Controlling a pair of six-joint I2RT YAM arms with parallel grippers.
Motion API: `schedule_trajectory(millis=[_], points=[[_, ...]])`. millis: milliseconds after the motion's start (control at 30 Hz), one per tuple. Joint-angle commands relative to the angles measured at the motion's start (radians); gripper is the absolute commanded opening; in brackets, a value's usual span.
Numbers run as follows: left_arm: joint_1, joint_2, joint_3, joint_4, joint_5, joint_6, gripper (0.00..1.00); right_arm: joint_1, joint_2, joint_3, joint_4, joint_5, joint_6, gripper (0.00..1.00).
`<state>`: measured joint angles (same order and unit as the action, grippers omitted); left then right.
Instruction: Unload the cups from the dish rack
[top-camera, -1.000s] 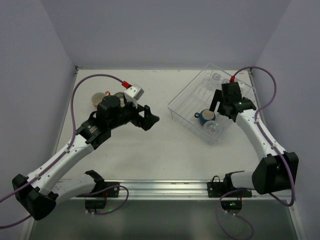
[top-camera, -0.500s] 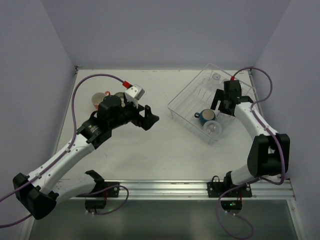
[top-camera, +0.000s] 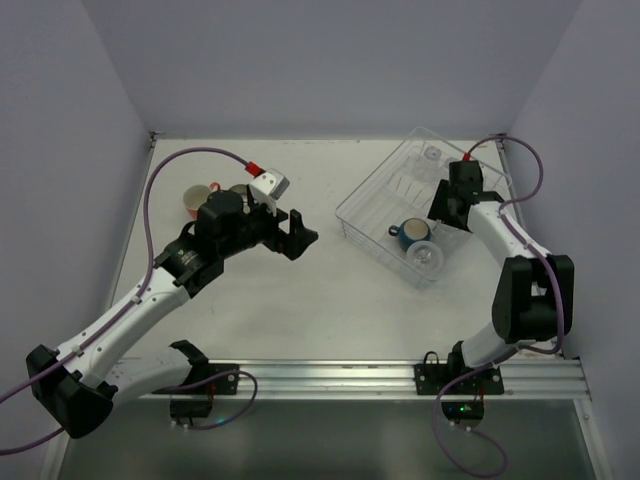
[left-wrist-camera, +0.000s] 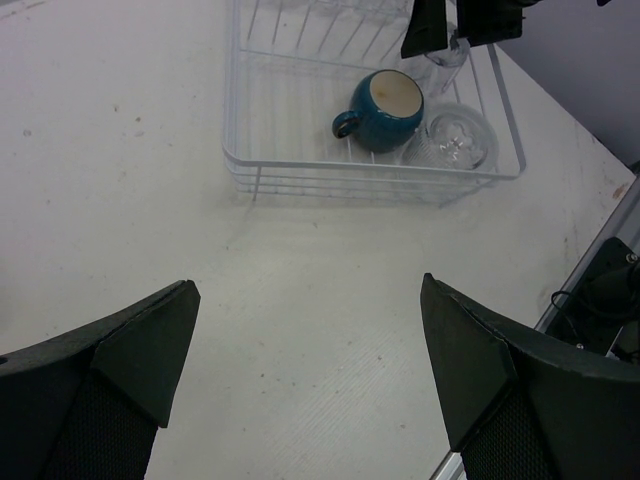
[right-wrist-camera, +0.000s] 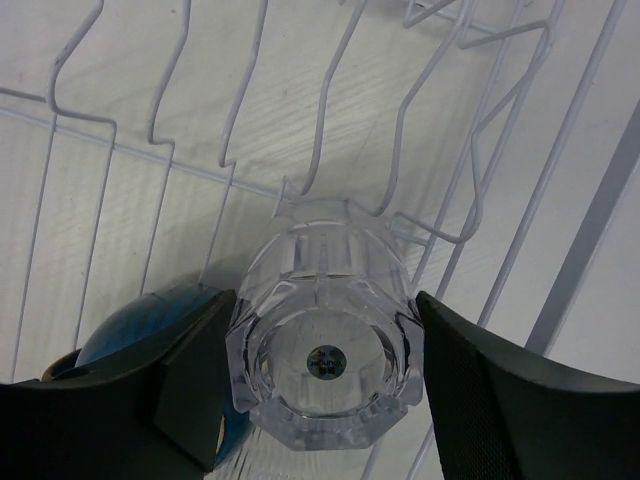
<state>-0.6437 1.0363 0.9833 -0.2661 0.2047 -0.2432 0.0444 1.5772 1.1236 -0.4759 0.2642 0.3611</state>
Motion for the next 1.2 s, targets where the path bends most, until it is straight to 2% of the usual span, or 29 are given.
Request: schedule_trajectory(millis=[0, 200, 367, 433, 500, 567, 700, 833, 1067, 1167], points=[[-0.005, 0.007, -0.009, 0.05, -0.002, 0.01, 1.0, 0.002, -0.084, -0.007, 0.068, -0.003, 0.013, 0.36], [-0.007, 0.03, 0.015, 0.079, 0.044, -0.042, 1.0, 0.003, -0.242, -0.015, 0.095, -0.086, 0.042, 0.32], [-0.007, 0.03, 0.026, 0.162, 0.134, -0.162, 1.0, 0.003, -0.437, -0.079, 0.178, -0.253, 0.114, 0.27], [-0.007, 0.039, 0.0, 0.285, 0.179, -0.255, 1.0, 0.003, -0.489, -0.114, 0.25, -0.333, 0.165, 0.27], [-0.007, 0.069, -0.021, 0.42, 0.243, -0.321, 1.0, 0.003, -0.561, -0.183, 0.318, -0.478, 0.232, 0.27], [-0.007, 0.105, -0.037, 0.497, 0.297, -0.416, 1.0, 0.003, -0.604, -0.259, 0.437, -0.64, 0.301, 0.27], [-0.005, 0.238, -0.037, 0.692, 0.355, -0.54, 1.0, 0.005, -0.693, -0.383, 0.687, -0.847, 0.528, 0.27], [-0.007, 0.332, -0.035, 0.817, 0.396, -0.646, 1.0, 0.009, -0.712, -0.461, 0.873, -0.942, 0.639, 0.28], [-0.011, 0.439, -0.011, 0.961, 0.435, -0.731, 1.0, 0.012, -0.684, -0.544, 1.026, -1.037, 0.742, 0.28], [-0.016, 0.47, 0.002, 1.016, 0.453, -0.755, 0.95, 0.015, -0.663, -0.559, 1.06, -1.056, 0.762, 0.28]])
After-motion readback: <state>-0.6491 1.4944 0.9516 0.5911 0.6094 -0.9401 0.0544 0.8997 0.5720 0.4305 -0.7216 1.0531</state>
